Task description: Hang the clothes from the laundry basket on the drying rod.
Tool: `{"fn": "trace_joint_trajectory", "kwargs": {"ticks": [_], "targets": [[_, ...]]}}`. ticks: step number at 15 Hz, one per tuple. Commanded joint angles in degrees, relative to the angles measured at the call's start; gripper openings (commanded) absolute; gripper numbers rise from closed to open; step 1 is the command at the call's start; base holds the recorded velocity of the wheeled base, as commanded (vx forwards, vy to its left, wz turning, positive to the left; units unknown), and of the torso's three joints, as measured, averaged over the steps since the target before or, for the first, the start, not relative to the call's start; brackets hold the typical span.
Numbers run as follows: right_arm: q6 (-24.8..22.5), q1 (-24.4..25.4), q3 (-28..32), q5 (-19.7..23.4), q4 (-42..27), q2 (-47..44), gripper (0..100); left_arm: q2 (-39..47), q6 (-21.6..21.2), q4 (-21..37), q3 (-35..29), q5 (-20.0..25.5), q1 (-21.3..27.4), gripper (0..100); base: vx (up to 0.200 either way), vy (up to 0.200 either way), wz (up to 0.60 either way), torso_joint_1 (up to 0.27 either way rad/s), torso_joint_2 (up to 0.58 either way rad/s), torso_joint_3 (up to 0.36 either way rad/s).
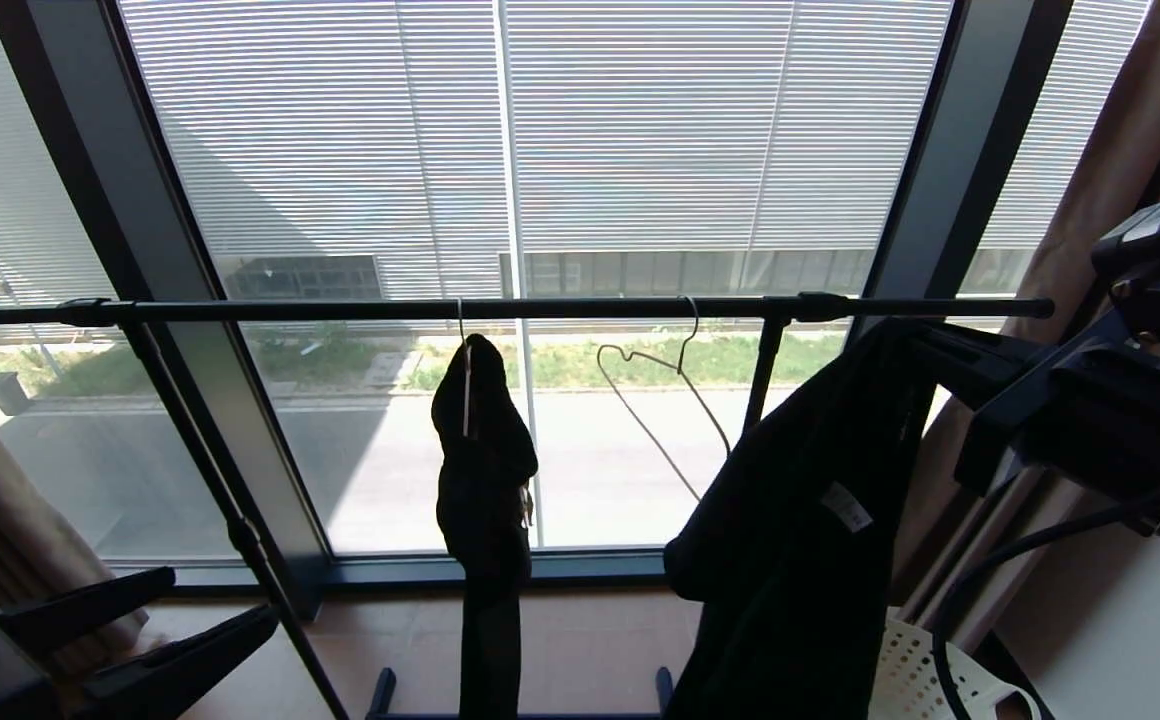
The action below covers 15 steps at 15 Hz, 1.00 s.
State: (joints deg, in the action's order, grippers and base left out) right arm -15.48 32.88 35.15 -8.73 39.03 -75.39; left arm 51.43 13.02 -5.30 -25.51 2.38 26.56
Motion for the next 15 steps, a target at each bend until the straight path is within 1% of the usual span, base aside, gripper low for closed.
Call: {"fn": "trace_joint_trajectory", "kwargs": {"ticks": [1,2,3,4,5,6,7,8,9,10,11,12,13,15], "targets": [[0.45,-2.73,-0.87,0.03,-0.80,0.24,0,12.46,6.93,0.12,-9.29,-2.11,8.24,100,0.000,0.000,0.00,0.000,0.00,0.000],[0.45,-2.56,-0.87,0.03,-0.80,0.15,0,13.34,7.72,0.12,-9.82,-2.64,8.77,100,0.000,0.000,0.00,0.000,0.00,0.000],[0.45,0.26,-1.13,0.12,-0.80,-0.11,0,19.76,11.41,-0.15,-12.10,-4.93,11.76,100,0.000,0.000,0.00,0.000,0.00,0.000],[0.72,2.89,-1.57,0.12,-0.80,0.06,0,24.15,13.52,-0.76,-12.89,-5.28,13.60,100,0.000,0.000,0.00,0.000,0.00,0.000],[1.24,5.44,-1.75,0.12,-0.71,0.42,0,27.32,16.07,-1.90,-13.86,-5.19,15.80,100,0.000,0.000,0.00,0.000,0.00,0.000],[1.95,8.25,-1.57,0.03,-0.80,1.29,0,29.60,17.65,-3.40,-15.35,-5.37,17.91,100,0.000,0.000,0.00,0.000,0.00,0.000],[1.95,10.45,-1.48,0.03,-1.07,1.73,0,30.31,17.65,-3.66,-16.67,-5.63,19.14,100,0.000,0.000,0.00,0.000,0.00,0.000],[1.95,11.59,-1.57,-0.06,-1.07,1.73,0,30.75,17.65,-3.66,-17.55,-5.72,19.84,100,0.000,0.000,0.00,0.000,0.00,0.000],[1.95,11.59,-1.57,-0.06,-1.07,1.73,0,30.75,17.65,-3.66,-17.55,-5.72,19.84,100,0.000,0.000,0.00,0.000,0.00,0.000],[2.47,12.65,-2.10,0.03,-0.98,0.59,0,34.09,17.39,-3.40,-21.16,-5.54,20.90,100,0.000,0.000,0.00,0.000,0.00,0.000],[3.79,12.74,-2.27,0.03,-0.71,-0.29,0,35.14,16.86,-3.40,-21.95,-5.63,21.78,100,0.000,0.000,0.00,0.000,0.00,0.000],[3.79,12.74,-2.27,0.03,-0.71,-0.29,0,35.14,16.86,-3.40,-21.95,-5.63,21.78,100,0.000,0.000,0.00,0.000,0.00,0.000],[8.63,15.64,-2.27,-0.68,-0.19,-1.17,0,37.51,16.07,-3.66,-22.65,-5.54,23.89,100,0.000,0.000,0.00,0.000,0.00,0.000],[8.71,15.81,-2.19,-0.76,-0.19,-0.90,0,39.36,15.90,-3.75,-22.82,-5.45,24.68,100,0.000,0.000,0.00,0.000,0.00,0.000]]}}
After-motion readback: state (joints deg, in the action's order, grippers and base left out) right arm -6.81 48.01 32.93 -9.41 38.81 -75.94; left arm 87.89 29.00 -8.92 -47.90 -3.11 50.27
